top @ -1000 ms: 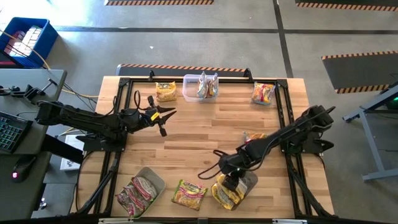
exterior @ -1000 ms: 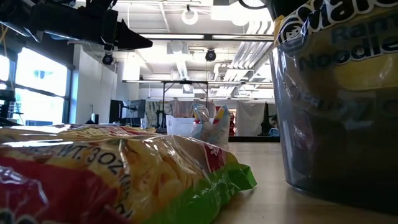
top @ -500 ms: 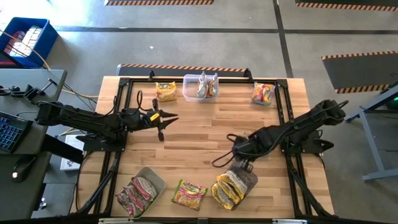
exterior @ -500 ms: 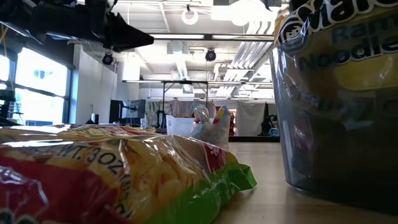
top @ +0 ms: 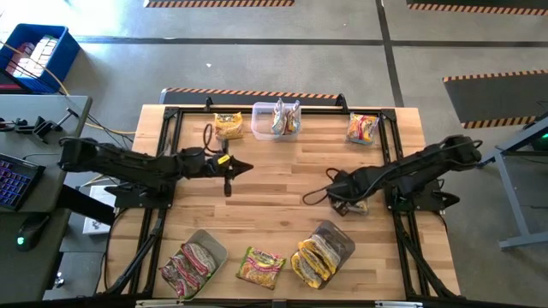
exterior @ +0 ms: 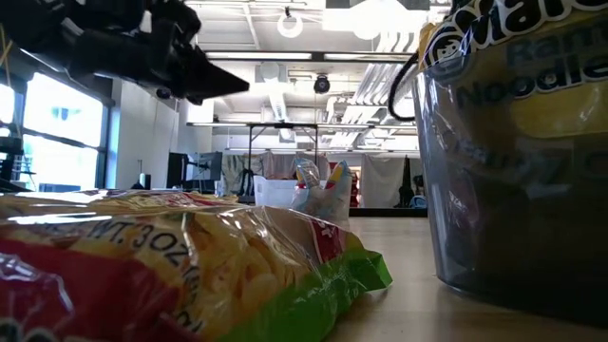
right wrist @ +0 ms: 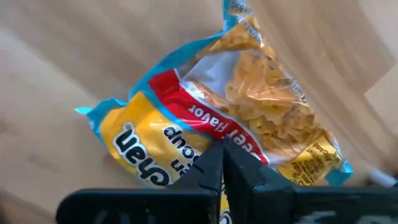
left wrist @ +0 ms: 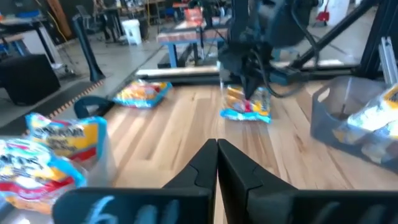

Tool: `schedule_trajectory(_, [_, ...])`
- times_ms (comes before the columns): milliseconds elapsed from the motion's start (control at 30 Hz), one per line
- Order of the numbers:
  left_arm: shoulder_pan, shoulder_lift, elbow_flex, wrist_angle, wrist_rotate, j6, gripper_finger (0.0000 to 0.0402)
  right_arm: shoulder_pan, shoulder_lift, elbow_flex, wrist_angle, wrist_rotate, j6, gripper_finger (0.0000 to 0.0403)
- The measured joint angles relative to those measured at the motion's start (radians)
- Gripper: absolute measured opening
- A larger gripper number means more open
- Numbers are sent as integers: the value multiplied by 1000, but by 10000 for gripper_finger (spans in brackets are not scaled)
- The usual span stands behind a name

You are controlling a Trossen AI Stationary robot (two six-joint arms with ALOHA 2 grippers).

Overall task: Sort Maruchan noodles
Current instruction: Put the light blue noodle pack into the transparent bin

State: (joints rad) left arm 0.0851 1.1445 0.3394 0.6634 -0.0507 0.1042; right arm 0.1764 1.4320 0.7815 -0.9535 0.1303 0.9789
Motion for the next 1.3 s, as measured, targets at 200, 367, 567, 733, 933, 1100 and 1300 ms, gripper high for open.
schedule_trajectory(200, [14,150,79,17,21,-23,2,-75,-2,-37,264,76,-201,1])
schedule_trajectory(367, [13,264,143,15,21,-27,17,-125,14,-35,613,12,-508,0])
schedule_trajectory(567, [13,412,211,-1,21,-59,46,-170,79,-28,853,-219,-757,0])
schedule_trajectory(733, [15,530,274,-51,21,-51,80,-167,54,26,771,-243,-824,0])
schedule_trajectory(933, [34,631,400,-218,58,29,125,-137,-15,37,691,-156,-849,0])
schedule_trajectory(1100, [41,690,519,-367,98,94,163,-119,-26,37,680,-118,-849,0])
schedule_trajectory(1300, [41,757,624,-471,146,180,189,-110,-23,37,681,-112,-845,0])
